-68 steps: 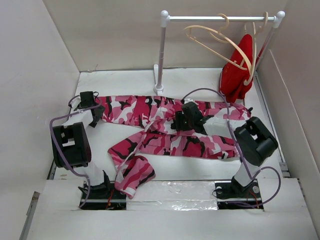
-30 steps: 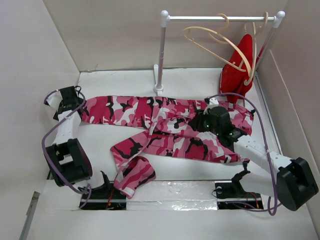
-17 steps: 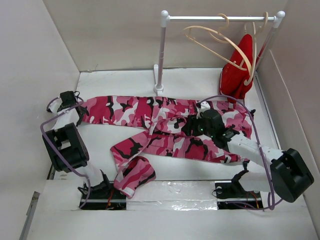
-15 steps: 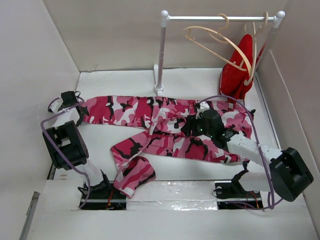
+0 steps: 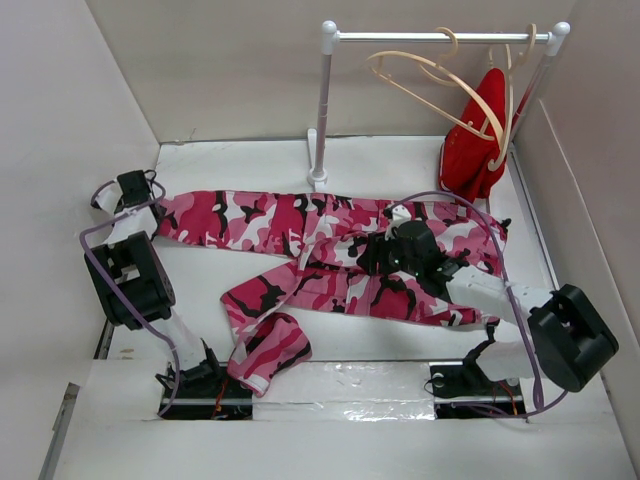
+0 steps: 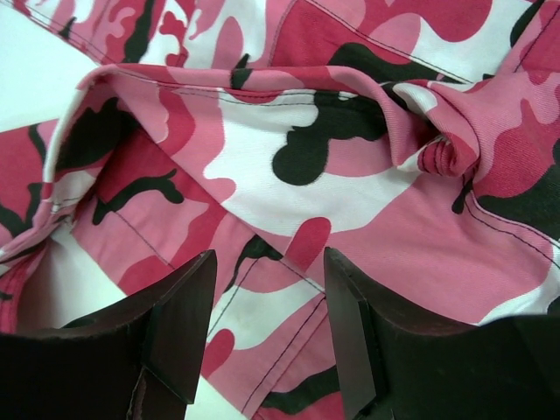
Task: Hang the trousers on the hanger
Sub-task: Flatten out the trousers at the center of the board.
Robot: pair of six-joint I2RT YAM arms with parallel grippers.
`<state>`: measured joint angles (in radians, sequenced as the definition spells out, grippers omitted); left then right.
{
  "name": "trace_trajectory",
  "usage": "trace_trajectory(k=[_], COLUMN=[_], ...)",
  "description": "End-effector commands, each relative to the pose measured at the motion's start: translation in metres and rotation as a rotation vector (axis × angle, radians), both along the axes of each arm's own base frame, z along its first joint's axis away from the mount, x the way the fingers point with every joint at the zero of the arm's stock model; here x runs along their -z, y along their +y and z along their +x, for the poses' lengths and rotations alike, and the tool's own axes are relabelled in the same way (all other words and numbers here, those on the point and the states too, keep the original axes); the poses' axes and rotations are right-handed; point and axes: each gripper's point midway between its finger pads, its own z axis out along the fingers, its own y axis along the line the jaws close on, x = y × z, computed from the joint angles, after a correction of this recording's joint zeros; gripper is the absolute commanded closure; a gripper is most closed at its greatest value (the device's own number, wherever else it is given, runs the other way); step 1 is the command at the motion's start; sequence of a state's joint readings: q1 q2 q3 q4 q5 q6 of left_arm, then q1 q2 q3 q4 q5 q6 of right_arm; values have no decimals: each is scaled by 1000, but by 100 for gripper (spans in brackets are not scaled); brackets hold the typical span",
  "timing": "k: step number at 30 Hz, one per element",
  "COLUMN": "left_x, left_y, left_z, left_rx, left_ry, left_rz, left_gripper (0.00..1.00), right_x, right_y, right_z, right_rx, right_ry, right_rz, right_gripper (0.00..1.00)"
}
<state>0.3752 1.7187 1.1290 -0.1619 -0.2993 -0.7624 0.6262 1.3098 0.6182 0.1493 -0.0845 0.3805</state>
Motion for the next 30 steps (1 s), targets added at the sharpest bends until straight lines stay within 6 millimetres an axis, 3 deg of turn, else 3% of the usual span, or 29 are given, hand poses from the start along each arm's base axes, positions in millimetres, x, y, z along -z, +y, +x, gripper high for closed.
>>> trace_trajectory(k=[1,4,6,9,12,13,14,16,17,19,20,23,25,26,28,29,30], left_x=[-18,-15,-13,-14,-41,-53,-83,-118,-166,-195,-240,-276,-276,-248,-223,-188,-167], left_y=[6,5,6,5,-5,-21,-27,-48,-66,-91,-109,-134,-135,-140,-128,-115,-98], left_z=[23,29,30,33,54,66,84,103,125,142,154,160,159,157,151,144,139], left_rx=[31,46,45,60,124,176,212,296,356,457,525,651,672,716,720,702,653], left_ry=[-88,-90,-83,-90,-166,-192,-254,-303,-389,-414,-483,-527,-537,-496,-424,-346,-286], left_rz=[20,7,9,4,-10,-2,21,39,72,71,128,201,230,208,250,234,242], left_gripper=[65,76,77,100,100,100,100,100,100,100,100,100,100,100,100,100,100], right_x=[-20,-21,-23,-24,-24,-25,-25,-26,-26,-26,-25,-24,-25,-25,-24,-25,-24], right_y=[15,15,14,14,15,13,14,11,12,9,8,6,6,7,7,7,7], right_z=[9,10,9,9,8,10,10,13,12,14,14,15,14,13,12,11,10], right_rx=[-33,-30,-28,-27,-38,-30,-32,-23,-26,-18,-16,-9,-12,-19,-23,-26,-27], right_ry=[-76,-79,-86,-85,-85,-85,-87,-87,-87,-85,-83,-80,-78,-76,-72,-71,-68], right_rz=[41,39,40,41,49,51,54,57,59,59,57,58,60,63,64,65,64], right_gripper=[42,42,42,42,42,42,42,42,43,43,43,43,43,43,43,43,43])
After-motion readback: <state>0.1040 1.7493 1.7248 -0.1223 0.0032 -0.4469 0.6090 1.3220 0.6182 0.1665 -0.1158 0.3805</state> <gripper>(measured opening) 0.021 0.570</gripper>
